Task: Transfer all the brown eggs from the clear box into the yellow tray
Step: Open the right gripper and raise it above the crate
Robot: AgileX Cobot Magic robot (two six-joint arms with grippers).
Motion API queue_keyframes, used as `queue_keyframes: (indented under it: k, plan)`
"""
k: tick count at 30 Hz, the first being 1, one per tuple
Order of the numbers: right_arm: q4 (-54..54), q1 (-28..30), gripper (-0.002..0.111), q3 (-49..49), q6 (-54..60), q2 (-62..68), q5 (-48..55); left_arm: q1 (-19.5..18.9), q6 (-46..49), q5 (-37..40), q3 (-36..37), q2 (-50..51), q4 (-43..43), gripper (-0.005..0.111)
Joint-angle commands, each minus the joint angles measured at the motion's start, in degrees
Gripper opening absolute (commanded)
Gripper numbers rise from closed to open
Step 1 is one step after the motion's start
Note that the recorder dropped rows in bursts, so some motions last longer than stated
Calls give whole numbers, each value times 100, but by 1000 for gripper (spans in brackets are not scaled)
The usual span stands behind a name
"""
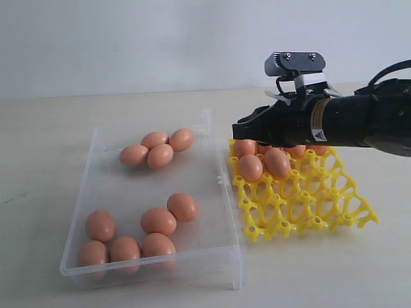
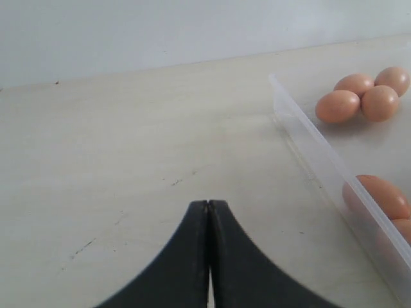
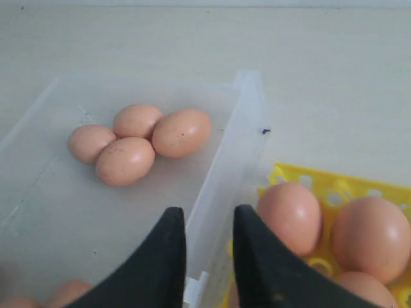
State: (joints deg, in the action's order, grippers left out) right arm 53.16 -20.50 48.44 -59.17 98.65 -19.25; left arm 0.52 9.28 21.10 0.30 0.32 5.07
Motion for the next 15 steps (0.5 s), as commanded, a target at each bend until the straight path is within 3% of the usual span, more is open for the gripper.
queue_keyframes:
  k: [1, 4, 7, 9, 13, 15]
  plan:
    - [377, -49, 0, 58, -151, -138, 394, 8, -19, -44, -30, -32, 21, 0]
    - [238, -49, 0, 58, -151, -224, 1086, 8, -19, -44, -30, -32, 21, 0]
    - [-661, -35, 3, 125, 374, -339, 2203, 8, -19, -44, -30, -32, 21, 0]
    - [-1594, -35, 11, 241, 1191, -419, 3021, 8, -19, -44, -30, -32, 21, 0]
    - [-4286, -88, 36, 898, 4106, -440, 4781, 8, -19, -44, -30, -32, 21, 0]
    - [-5124, -88, 45, 1374, 4854, -344, 5705, 8, -19, -44, -30, -32, 21, 0]
